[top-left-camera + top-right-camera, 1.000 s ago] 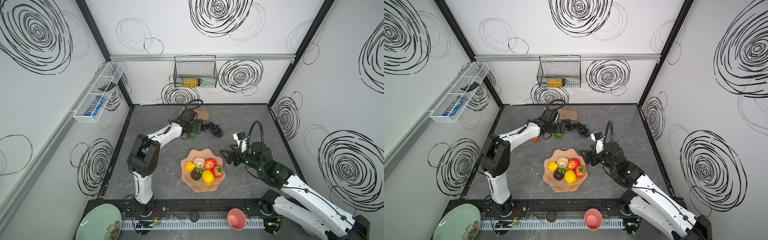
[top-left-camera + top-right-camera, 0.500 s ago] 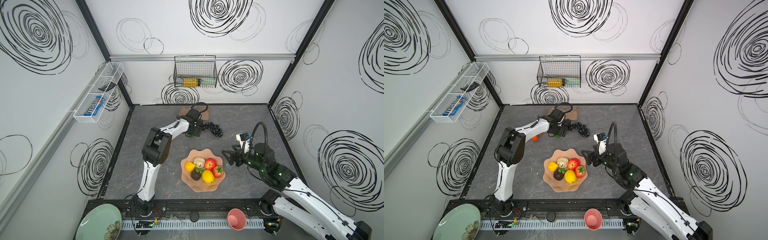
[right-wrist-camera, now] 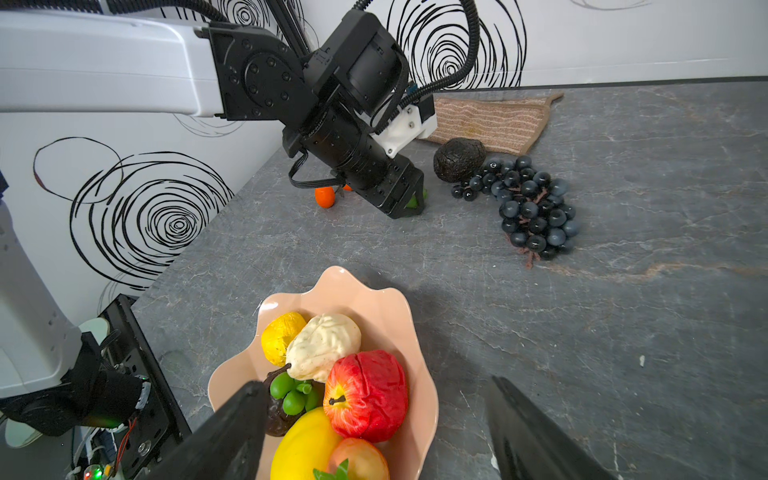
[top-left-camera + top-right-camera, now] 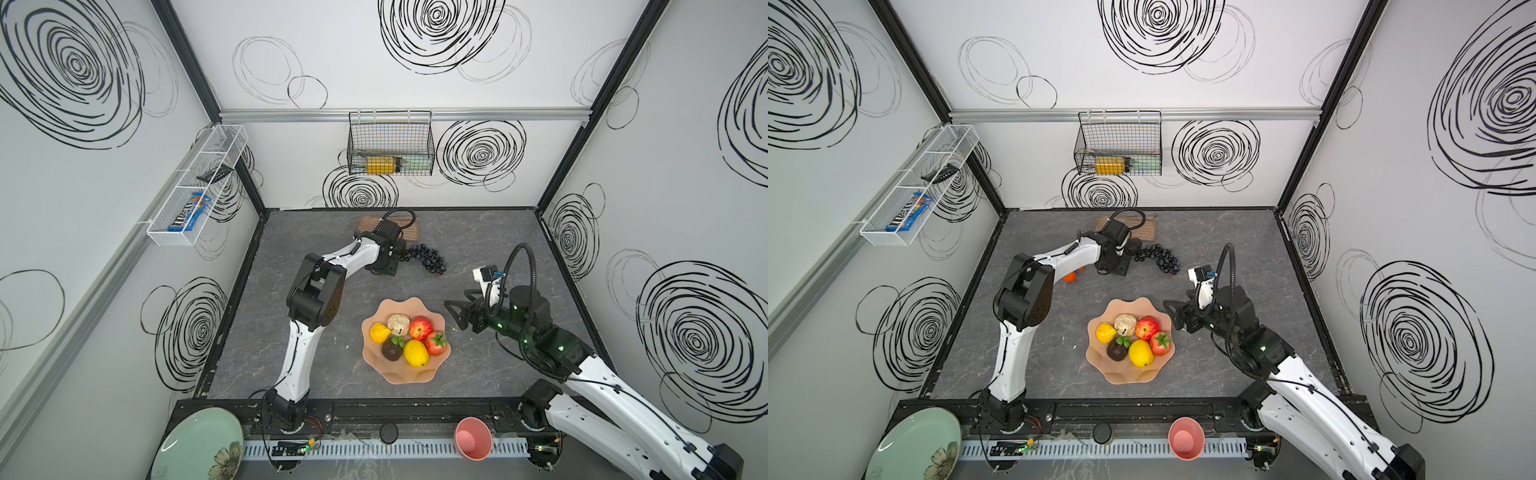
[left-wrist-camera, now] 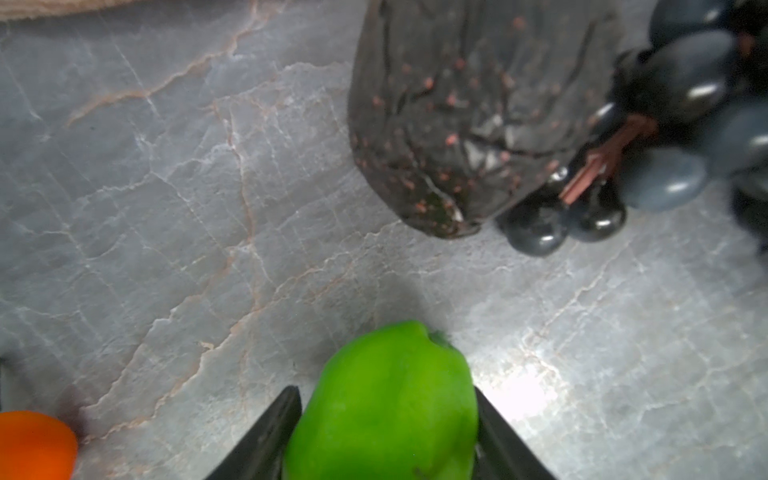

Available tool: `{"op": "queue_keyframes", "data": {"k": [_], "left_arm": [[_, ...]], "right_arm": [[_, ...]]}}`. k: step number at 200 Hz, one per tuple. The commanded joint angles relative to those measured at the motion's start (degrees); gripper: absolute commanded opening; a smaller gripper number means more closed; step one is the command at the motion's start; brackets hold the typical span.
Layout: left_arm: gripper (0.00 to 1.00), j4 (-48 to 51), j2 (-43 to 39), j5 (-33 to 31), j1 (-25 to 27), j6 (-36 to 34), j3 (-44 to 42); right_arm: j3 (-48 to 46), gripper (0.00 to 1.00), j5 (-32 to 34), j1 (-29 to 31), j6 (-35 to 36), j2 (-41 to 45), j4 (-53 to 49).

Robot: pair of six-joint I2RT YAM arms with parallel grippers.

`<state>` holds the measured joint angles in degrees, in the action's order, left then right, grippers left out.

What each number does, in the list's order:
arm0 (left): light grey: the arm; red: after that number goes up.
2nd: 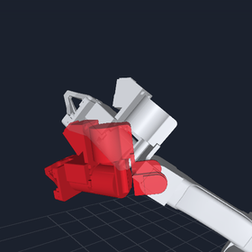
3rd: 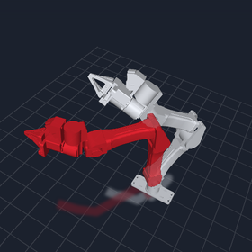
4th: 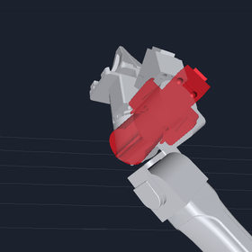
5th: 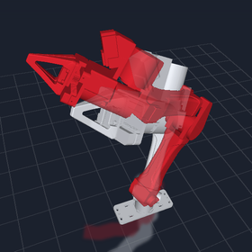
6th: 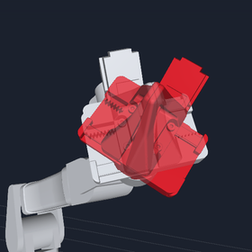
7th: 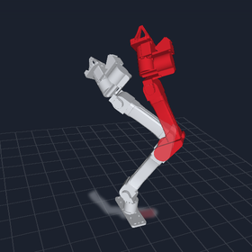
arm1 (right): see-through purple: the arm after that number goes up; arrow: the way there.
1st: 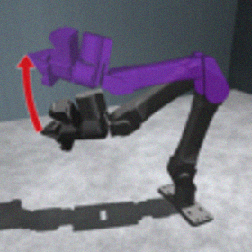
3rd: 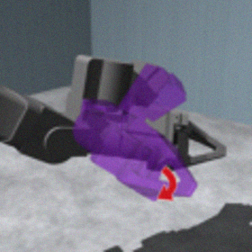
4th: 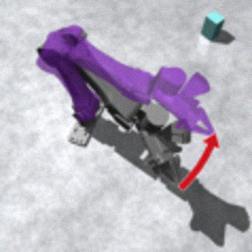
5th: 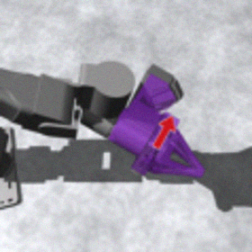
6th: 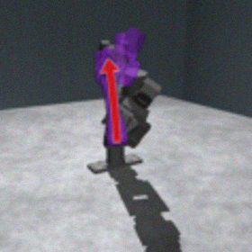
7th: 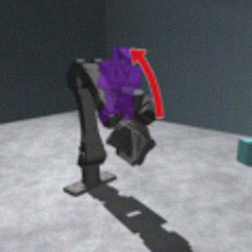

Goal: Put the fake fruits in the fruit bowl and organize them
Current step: 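Reach the left gripper to the green lime and grasp it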

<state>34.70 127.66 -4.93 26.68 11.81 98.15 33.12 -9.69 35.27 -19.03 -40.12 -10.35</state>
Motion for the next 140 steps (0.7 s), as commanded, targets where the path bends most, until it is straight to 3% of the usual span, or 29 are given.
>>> {"op": "queue_keyframes", "data": {"k": [1, 49, 113, 140], "left_arm": [[0.56, -0.77, -1.09, 0.56, -0.4, 0.58, -0.95], [0.45, -8.23, -9.01, 2.86, -0.57, 4.08, -8.96], [0.43, -30.31, -36.74, 4.72, 1.56, 7.49, -31.58], [0.41, -37.32, -44.13, 4.77, 6.29, 5.49, -37.86]], "right_arm": [[-0.4, 0.86, -0.24, -0.37, 0.33, 0.73, -1.08], [0.17, 0.86, -0.67, -0.46, -0.26, -0.01, -0.67], [2.86, 0.86, -2.84, -0.77, -2.57, -1.73, -1.18], [5.09, 0.87, -5.01, -1.05, -5.11, -3.17, -1.31]]}}
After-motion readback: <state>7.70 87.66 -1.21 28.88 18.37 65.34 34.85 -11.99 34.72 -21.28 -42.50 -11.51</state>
